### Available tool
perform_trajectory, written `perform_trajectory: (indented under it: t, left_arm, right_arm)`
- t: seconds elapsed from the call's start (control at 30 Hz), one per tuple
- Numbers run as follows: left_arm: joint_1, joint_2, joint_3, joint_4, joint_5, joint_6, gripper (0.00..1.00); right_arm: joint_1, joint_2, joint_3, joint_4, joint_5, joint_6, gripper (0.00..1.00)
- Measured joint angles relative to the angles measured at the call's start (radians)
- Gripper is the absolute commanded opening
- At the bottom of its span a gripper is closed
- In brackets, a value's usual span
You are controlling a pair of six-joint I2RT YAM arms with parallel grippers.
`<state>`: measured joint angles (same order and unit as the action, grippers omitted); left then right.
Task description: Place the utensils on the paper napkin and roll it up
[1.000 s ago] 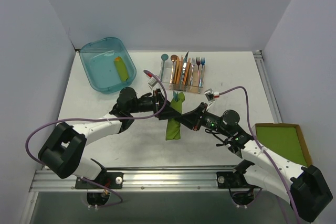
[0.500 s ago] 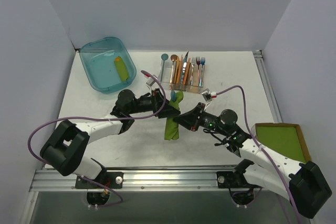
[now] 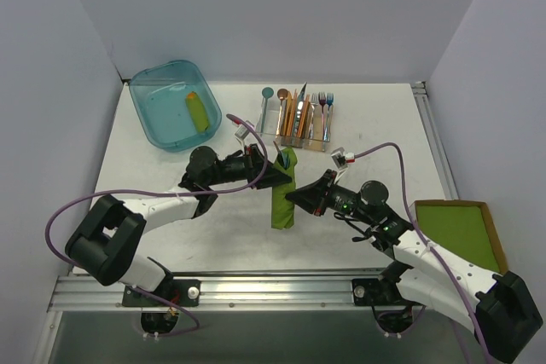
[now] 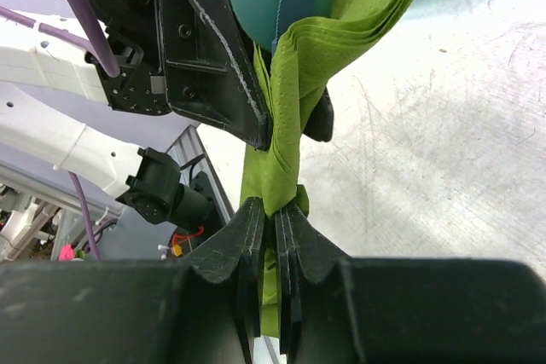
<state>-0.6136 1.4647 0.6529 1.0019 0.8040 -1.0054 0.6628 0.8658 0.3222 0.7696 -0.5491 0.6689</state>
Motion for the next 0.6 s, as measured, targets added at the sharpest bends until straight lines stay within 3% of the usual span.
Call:
perform_trajectory:
  t: [0.2,0.33,0.47,0.6]
  left_arm:
    - [0.0,0.004,0.0,0.01,0.0,-0.007,0.18]
    - [0.0,0.006,-0.005,0.031,0.005,-0.013,0.04]
    - [0.0,0.012,-0.007,0.063,0.013,-0.027,0.02]
    - [0.0,0.013,-0.008,0.085,0.021,-0.035,0.02]
  right_arm:
    - [0.0,0.003,0.0,-0.005,0.003,-0.015,0.01]
    - [0.0,0.007,0.0,-0.004,0.003,-0.016,0.15]
    - [0.0,0.008,0.001,-0.011,0.011,-0.023,0.33]
    - [0.0,0.012,0.002,-0.016,0.016,-0.03,0.38]
